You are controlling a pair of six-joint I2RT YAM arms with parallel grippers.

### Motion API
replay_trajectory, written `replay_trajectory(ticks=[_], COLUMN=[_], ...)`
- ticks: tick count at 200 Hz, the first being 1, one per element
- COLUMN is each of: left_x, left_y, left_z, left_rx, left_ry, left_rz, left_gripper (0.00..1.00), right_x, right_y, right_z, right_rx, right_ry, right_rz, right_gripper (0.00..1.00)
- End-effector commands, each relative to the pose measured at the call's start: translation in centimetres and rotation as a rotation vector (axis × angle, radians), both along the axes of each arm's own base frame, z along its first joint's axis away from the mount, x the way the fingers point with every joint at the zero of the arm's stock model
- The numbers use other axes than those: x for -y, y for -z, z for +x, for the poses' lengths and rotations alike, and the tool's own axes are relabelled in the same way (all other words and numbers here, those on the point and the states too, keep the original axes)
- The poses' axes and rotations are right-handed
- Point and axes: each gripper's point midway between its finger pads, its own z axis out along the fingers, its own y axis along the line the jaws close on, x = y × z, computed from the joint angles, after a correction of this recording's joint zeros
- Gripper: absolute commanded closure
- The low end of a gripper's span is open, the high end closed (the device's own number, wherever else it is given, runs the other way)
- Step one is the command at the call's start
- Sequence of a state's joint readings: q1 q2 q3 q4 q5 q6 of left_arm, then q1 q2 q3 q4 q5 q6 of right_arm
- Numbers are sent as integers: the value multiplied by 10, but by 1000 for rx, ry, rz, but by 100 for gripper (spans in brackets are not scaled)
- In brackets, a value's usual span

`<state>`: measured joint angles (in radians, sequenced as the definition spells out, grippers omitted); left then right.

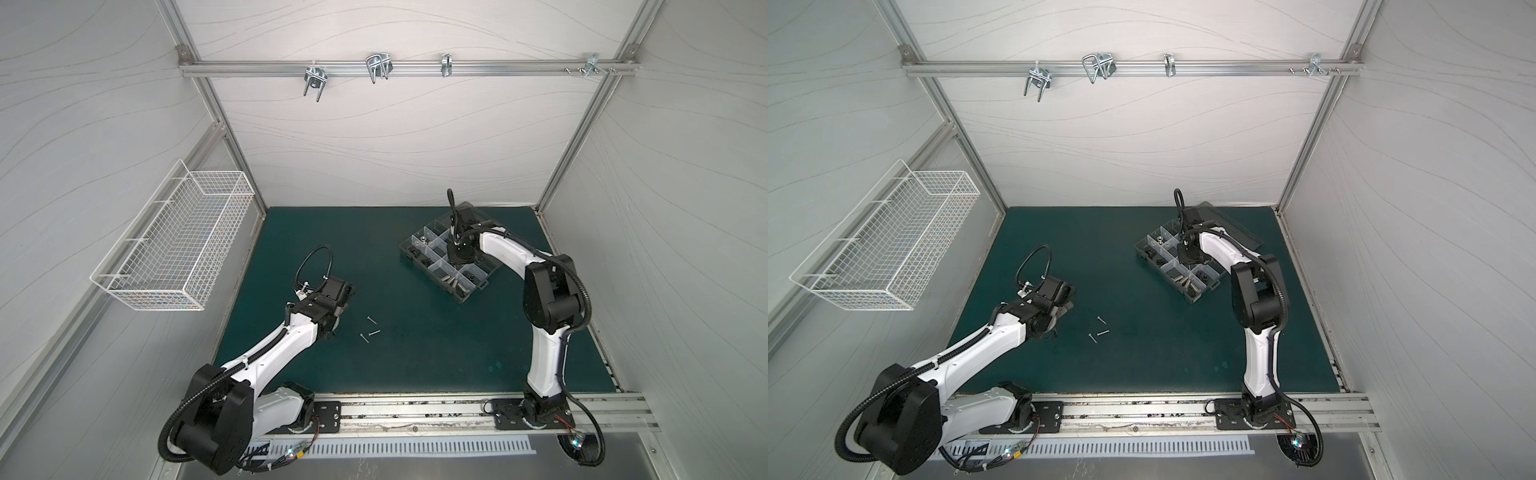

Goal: Sort the screws and nuts into containers
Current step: 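Open the right gripper over a compartment and move back to the screws, then lower the right gripper onto another silver screw and close it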

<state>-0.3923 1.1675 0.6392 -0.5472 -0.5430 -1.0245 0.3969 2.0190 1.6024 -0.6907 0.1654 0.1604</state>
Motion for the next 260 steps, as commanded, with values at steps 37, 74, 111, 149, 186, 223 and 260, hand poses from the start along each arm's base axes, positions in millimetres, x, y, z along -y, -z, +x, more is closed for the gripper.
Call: replay_trajectory(ticks=[37, 74, 111, 149, 186, 223, 260], left_x=[-2, -4, -7, -11, -13, -16, -17], left_y=[-16, -15, -16, -17, -19, -19, -17], left_z=[8, 6, 2, -1, -5, -8, -10], left_rx=[66, 66, 72, 77, 87, 97, 96], left_ry=[-26, -39, -59, -74, -88, -103, -108], left_rz=[-7, -6, -1, 1, 2, 0, -2], left_gripper=[1, 1, 1, 1, 1, 1, 1], right_x=[-3, -33, -87, -152, -192, -226, -246], right_y=[-37, -56, -52, -39, -12, 5, 19], right_z=[-11, -45, -93, -143, -177, -200, -209], right_rx=[61, 91, 63, 24, -34, -71, -94], right_ry=[-20, -101, -247, -427, -548, -640, -690], right_rz=[25, 46, 74, 99, 52, 40, 27], right_gripper=[74, 73, 73, 73, 73, 73, 72])
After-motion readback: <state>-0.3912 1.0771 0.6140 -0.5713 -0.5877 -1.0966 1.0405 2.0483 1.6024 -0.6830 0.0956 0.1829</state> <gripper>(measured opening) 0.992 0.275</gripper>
